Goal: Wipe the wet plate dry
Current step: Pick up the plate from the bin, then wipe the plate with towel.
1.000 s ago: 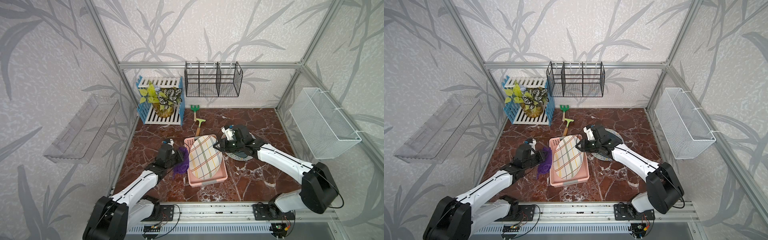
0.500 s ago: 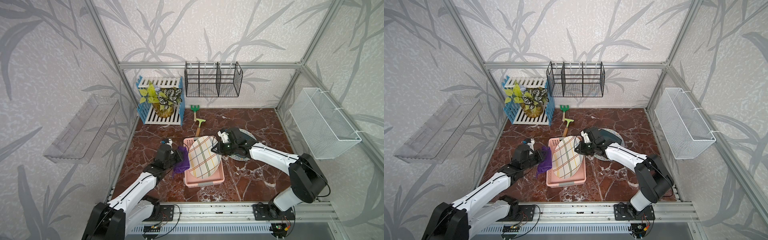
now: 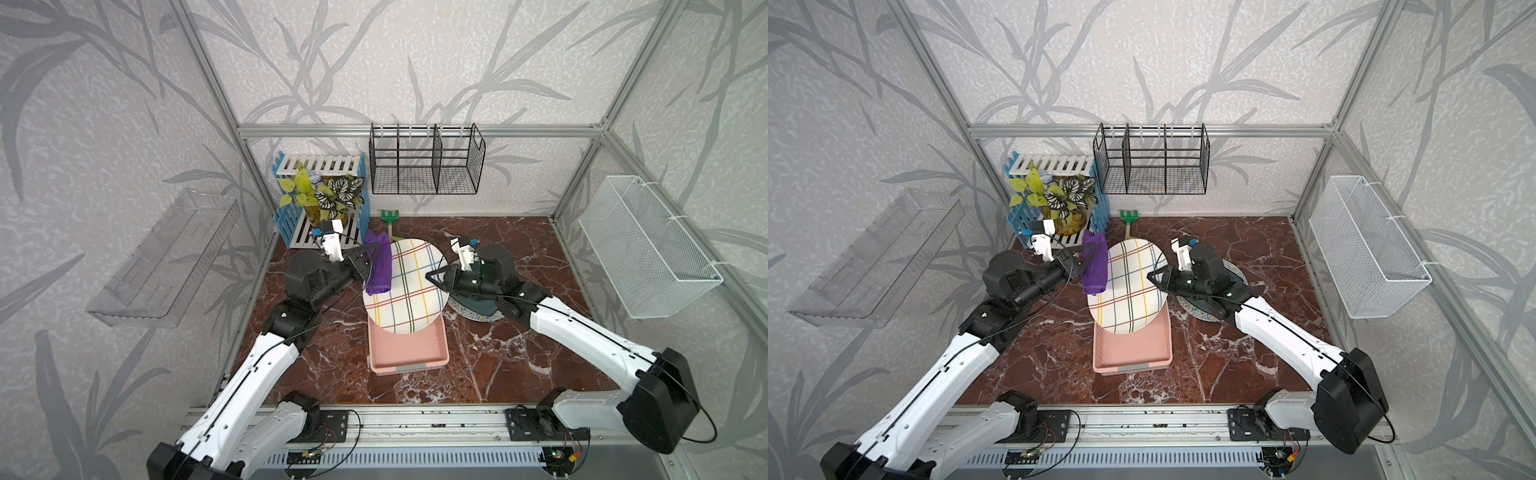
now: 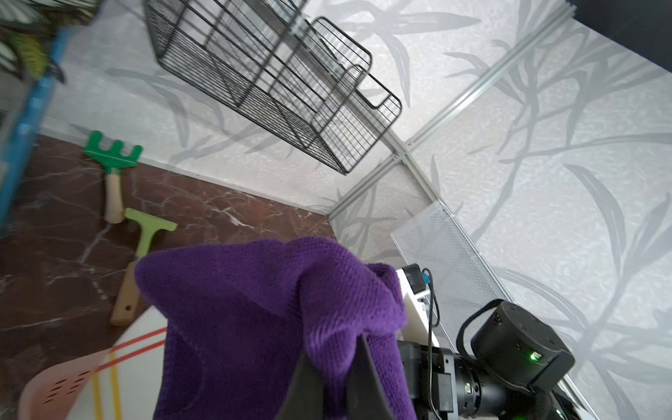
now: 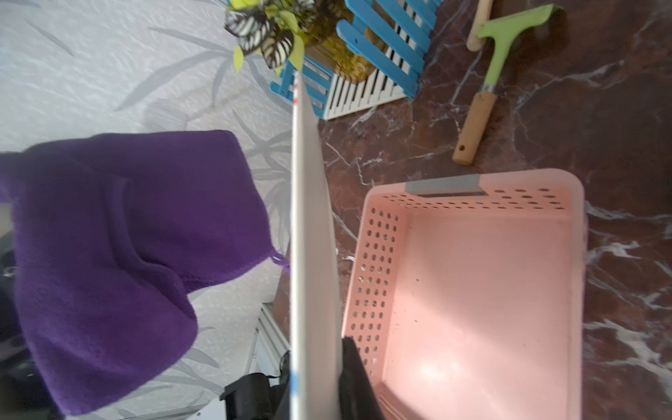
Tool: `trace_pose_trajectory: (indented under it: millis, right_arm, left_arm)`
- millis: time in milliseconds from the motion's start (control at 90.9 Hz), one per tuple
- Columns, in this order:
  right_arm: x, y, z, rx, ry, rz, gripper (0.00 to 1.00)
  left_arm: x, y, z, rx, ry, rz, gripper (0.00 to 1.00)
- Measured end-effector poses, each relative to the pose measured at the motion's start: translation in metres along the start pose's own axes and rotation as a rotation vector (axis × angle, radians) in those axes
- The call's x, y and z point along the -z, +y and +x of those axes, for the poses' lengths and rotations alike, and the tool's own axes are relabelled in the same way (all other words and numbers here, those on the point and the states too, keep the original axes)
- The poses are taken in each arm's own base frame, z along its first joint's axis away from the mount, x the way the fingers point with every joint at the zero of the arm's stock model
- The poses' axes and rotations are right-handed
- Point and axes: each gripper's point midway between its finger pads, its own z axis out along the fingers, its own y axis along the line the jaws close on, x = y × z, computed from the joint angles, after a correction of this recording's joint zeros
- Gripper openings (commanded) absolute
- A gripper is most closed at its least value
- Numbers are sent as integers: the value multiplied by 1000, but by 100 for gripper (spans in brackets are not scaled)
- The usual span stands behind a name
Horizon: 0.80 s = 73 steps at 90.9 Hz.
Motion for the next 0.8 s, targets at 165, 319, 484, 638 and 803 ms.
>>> trace_pose_trajectory:
  millis: [165, 319, 484, 638, 803]
  right_arm:
    - [14, 10, -13, -81, -98, -51, 0]
    - [33, 16, -36, -142, -194, -85, 0]
    - [48, 9, -57, -179, -267, -81, 0]
    - [48, 24, -52, -119, -220, -117, 0]
    - [32, 47, -20, -38, -102, -156, 0]
  left_arm:
    - [-24, 2, 51, -39, 149, -2, 0]
    - [-35, -1, 94, -107, 251, -1, 0]
    - [-28, 19, 81, -145, 177, -122, 0]
    - [-9, 67, 36, -95, 56, -269, 0]
    - [-17, 62, 12, -107, 45, -254, 0]
